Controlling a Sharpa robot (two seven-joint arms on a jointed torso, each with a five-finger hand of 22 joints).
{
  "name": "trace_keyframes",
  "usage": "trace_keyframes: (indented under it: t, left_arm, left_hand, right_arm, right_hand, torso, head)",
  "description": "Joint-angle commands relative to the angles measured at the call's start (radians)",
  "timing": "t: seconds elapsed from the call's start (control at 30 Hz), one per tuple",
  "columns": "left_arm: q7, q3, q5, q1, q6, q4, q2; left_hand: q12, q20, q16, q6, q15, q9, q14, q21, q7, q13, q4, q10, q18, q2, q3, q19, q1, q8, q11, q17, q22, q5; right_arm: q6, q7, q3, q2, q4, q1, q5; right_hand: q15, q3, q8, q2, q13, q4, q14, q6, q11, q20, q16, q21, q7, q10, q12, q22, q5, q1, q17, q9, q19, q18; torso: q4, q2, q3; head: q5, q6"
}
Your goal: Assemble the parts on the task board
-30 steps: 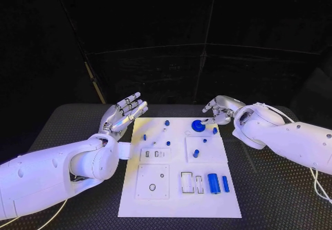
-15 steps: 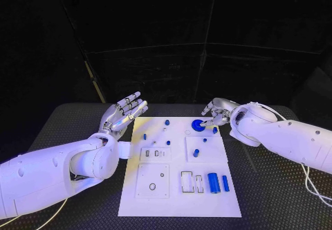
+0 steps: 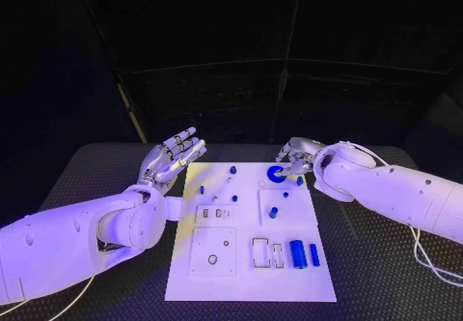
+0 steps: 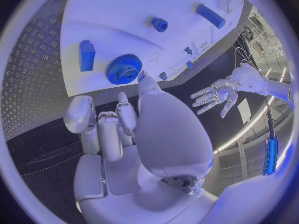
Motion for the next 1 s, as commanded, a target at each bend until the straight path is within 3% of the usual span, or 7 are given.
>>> trace_keyframes:
  t: [0.03,0.73,0.87,0.93,1.0]
  left_arm:
    - [0.006,0.001,-0.009,0.002,0.012,0.0,0.002]
    - [0.006,0.001,-0.009,0.002,0.012,-0.004,0.003]
    - [0.006,0.001,-0.009,0.002,0.013,-0.005,0.004]
    - [0.005,0.001,-0.009,0.002,0.013,-0.005,0.004]
    - [0.005,0.001,-0.009,0.002,0.013,-0.005,0.004]
  left_hand:
    - [0.004,-0.002,0.004,0.006,0.001,0.001,0.008,0.006,0.145,0.001,-0.005,0.009,0.013,0.007,0.002,0.007,0.006,0.006,0.001,0.001,0.001,0.003]
    - [0.004,-0.002,0.004,0.006,0.001,0.001,0.009,0.006,0.146,0.001,-0.007,0.01,0.013,0.007,0.003,0.007,0.006,0.006,0.001,0.001,0.001,0.003]
    - [0.004,-0.002,0.004,0.006,0.001,0.001,0.009,0.006,0.146,0.001,-0.007,0.01,0.013,0.007,0.003,0.007,0.006,0.006,0.001,0.001,0.001,0.003]
    - [0.004,-0.002,0.004,0.007,0.001,0.001,0.009,0.006,0.146,0.001,-0.007,0.01,0.013,0.008,0.003,0.006,0.006,0.006,0.001,0.001,0.001,0.003]
    - [0.004,-0.002,0.004,0.007,0.001,0.001,0.009,0.006,0.146,0.001,-0.008,0.01,0.013,0.008,0.003,0.006,0.005,0.006,0.001,0.001,0.001,0.003]
  right_arm:
    - [0.033,0.008,0.0,0.007,-0.006,-0.001,-0.029]
    - [0.067,0.008,0.0,0.015,-0.029,-0.01,-0.061]
    - [0.057,0.016,0.0,0.014,-0.026,-0.011,-0.066]
    - [0.037,0.017,0.0,0.015,-0.023,-0.012,-0.077]
    - [0.008,0.02,0.0,0.015,-0.02,-0.013,-0.094]
  right_hand:
    - [0.007,0.005,0.005,-0.001,0.019,-0.003,0.089,0.001,0.0,0.003,0.005,0.005,0.0,0.013,0.018,0.002,0.003,0.01,0.172,0.002,0.004,-0.011]
    - [0.007,0.009,0.014,0.012,0.051,-0.019,0.09,0.006,0.0,0.003,0.008,0.008,-0.001,0.027,0.048,0.007,0.01,0.025,0.179,0.002,0.005,-0.012]
    - [0.004,0.021,0.032,0.034,0.071,-0.039,0.09,0.036,-0.005,0.001,0.009,0.012,-0.006,0.036,0.066,0.012,0.008,0.042,0.182,0.006,0.006,-0.013]
    - [0.0,0.039,0.046,0.059,0.079,-0.05,0.091,0.065,-0.01,-0.002,0.009,0.014,-0.012,0.04,0.073,0.015,-0.043,0.055,0.184,0.01,0.007,-0.013]
    - [-0.005,0.056,0.059,0.082,0.093,-0.056,0.092,0.095,-0.016,-0.006,0.011,0.017,-0.019,0.05,0.086,0.021,-0.067,0.06,0.188,0.013,0.01,-0.014]
  torso:
    - [-0.0017,0.0,0.001]
    - [-0.0023,0.0,0.0007]
    - [-0.0023,-0.001,0.0009]
    - [-0.0018,0.0,0.0008]
    - [-0.0011,0.0,0.0006]
  head:
    - [0.005,-0.003]
    - [0.006,-0.012]
    - [0.003,-0.011]
    - [0.003,-0.012]
    - [0.002,-0.012]
